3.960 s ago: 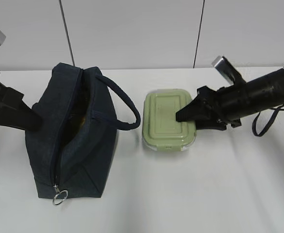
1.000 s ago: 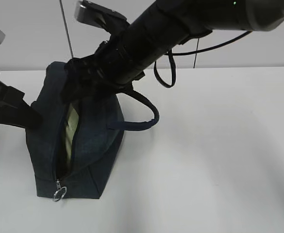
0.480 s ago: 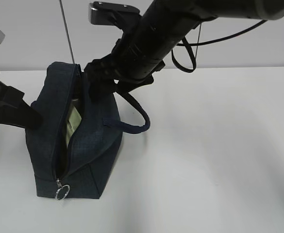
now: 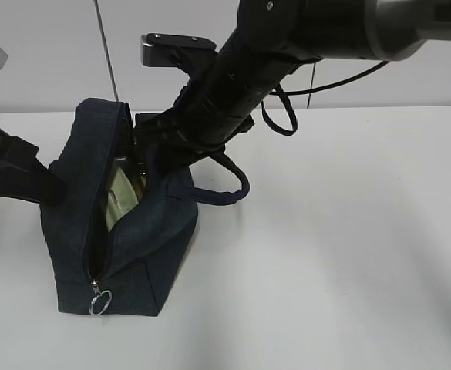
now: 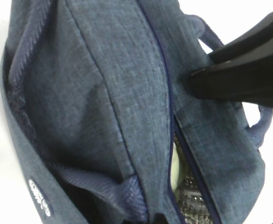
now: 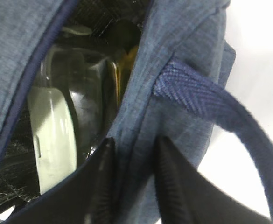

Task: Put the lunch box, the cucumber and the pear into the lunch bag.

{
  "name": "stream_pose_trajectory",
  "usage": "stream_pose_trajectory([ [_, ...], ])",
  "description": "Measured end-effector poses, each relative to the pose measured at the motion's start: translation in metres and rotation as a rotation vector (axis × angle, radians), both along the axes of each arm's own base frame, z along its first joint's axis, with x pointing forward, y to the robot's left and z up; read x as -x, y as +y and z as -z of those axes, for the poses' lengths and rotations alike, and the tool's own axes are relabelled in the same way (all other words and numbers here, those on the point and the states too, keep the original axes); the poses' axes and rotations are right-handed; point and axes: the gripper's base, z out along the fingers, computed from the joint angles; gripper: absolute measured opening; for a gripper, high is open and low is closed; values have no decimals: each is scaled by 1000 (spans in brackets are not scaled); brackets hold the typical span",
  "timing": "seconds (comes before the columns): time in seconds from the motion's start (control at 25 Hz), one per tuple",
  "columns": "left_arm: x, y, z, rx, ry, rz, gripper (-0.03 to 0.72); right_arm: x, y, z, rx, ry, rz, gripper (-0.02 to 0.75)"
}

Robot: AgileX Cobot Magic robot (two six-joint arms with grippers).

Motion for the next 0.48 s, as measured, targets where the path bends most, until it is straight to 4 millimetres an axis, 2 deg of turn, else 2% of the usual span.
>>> stream_pose_trajectory([
  [0.12,0,0,0,0,0,0,3,-1,-1,1,12,-2,12,29],
  [0.28,-6,-1,1,2,15,6,3,-1,-8,-6,55,-29,59,11],
  [0.48,-28,-6,2,31,44,15,3,0,-24,-15,57,-29,136,10],
])
